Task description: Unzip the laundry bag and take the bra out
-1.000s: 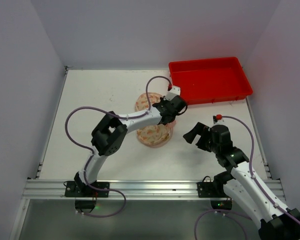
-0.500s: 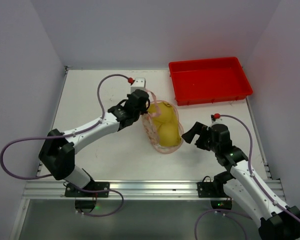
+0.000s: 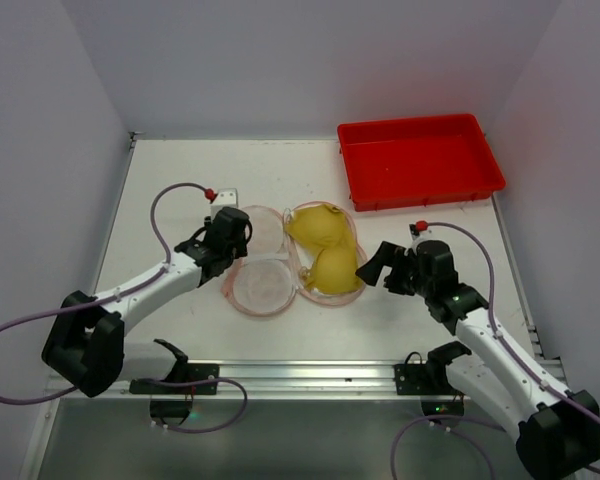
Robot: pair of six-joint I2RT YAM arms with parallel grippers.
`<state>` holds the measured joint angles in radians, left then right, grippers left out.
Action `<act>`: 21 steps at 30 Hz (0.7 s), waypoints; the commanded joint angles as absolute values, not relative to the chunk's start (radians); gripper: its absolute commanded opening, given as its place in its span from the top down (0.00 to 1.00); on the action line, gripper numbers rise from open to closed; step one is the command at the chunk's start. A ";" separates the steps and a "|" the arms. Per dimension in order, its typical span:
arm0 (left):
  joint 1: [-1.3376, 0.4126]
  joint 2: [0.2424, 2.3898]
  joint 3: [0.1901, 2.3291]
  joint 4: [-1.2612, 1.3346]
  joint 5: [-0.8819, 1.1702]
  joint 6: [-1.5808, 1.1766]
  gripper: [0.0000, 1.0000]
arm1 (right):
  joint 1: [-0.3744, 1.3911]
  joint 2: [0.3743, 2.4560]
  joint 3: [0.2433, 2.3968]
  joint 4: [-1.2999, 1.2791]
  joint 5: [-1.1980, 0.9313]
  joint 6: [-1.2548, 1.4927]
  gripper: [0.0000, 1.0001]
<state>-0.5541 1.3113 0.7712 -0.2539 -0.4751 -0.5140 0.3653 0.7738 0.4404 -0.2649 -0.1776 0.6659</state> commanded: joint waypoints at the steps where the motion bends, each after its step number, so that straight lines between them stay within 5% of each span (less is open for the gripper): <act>1: -0.519 1.227 0.785 -0.323 -0.566 -0.523 0.44 | 0.362 0.865 0.527 -0.189 -0.248 0.620 0.04; 4: -0.491 1.166 0.818 -0.403 -0.639 -0.509 0.21 | 0.364 0.966 0.564 -0.166 -0.270 0.614 0.07; 7: -0.480 1.103 0.865 -0.457 -0.637 -0.494 0.13 | 0.370 1.041 0.590 -0.137 -0.281 0.615 0.11; 14: -0.479 0.990 0.917 -0.443 -0.471 -0.416 0.11 | 0.379 1.223 0.618 -0.068 -0.259 0.632 0.23; 21: -0.479 0.908 0.813 -0.340 -0.436 -0.341 0.11 | 0.388 1.336 0.624 -0.015 -0.314 0.630 0.46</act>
